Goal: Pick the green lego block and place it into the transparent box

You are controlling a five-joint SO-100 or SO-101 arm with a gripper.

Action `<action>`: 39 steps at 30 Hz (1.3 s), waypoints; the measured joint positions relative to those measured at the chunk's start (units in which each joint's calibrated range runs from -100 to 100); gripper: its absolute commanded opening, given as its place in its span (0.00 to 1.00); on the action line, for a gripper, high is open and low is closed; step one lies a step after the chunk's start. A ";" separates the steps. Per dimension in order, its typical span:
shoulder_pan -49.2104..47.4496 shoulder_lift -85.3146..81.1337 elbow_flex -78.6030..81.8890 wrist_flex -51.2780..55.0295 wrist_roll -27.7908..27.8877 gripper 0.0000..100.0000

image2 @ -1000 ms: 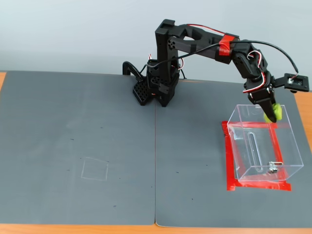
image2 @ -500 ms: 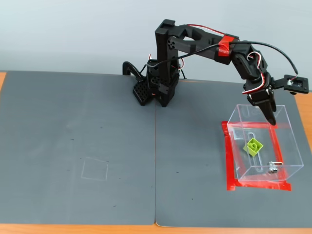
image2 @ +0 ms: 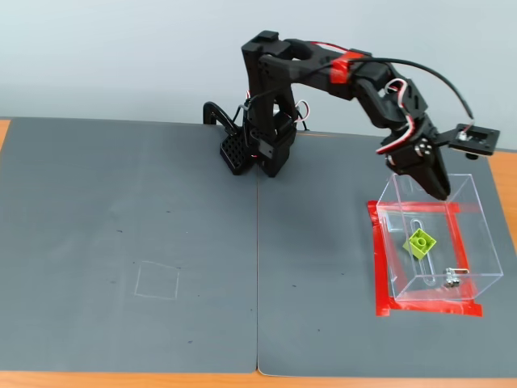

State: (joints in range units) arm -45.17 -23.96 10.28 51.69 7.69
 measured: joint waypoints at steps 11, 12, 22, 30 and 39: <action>13.56 -14.02 17.06 0.00 0.00 0.02; 14.89 -15.46 19.13 0.00 0.00 0.02; 27.63 -34.41 39.43 -0.17 -0.20 0.02; 32.57 -48.60 54.96 -0.17 -0.20 0.02; 34.86 -62.62 71.58 -0.17 -3.47 0.02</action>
State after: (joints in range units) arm -10.32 -86.58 81.86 51.52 4.22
